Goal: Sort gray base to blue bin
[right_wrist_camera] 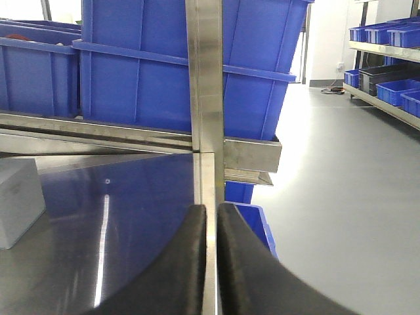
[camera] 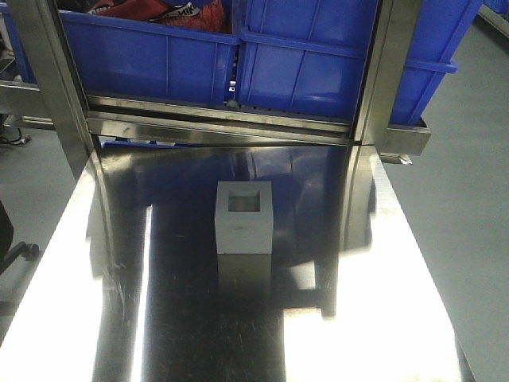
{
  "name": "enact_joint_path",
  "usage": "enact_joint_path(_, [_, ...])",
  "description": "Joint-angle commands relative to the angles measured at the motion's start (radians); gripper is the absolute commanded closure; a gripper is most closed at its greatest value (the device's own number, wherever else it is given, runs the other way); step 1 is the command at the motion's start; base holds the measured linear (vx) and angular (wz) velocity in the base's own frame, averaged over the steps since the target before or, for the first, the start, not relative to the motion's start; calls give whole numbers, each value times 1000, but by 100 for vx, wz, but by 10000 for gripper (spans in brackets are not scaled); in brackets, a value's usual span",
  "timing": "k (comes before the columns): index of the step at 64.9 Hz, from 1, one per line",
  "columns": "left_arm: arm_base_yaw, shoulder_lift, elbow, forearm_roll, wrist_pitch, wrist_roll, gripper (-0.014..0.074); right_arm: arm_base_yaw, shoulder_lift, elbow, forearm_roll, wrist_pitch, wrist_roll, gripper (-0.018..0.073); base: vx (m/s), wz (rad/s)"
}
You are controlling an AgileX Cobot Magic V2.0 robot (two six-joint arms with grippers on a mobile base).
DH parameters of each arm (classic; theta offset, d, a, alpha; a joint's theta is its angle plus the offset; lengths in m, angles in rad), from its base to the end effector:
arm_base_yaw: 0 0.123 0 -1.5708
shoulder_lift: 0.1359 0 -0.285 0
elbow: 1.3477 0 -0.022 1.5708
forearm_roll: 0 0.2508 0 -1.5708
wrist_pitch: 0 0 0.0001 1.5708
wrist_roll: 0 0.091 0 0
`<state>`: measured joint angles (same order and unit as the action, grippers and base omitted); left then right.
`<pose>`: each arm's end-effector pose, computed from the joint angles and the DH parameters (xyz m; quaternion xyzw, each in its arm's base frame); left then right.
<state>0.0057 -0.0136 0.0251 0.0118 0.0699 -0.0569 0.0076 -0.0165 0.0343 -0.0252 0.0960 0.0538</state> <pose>0.0565 0.0004 0.1991 -0.0182 0.7048 -0.0137 0.7090 0.0567 0.0002 0.1938 0.0084 0.7164 0.0118 0.6975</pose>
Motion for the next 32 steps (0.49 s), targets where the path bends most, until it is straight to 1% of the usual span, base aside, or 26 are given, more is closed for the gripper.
enact_joint_path(1, [-1, -11, 14, -3, -76, -5, 602, -4, -9, -4, -6, -80, -7, 564, 0, 0])
enact_joint_path(32, [-1, -11, 14, -3, -76, -5, 602, -4, -9, -4, -6, -80, -7, 564, 0, 0])
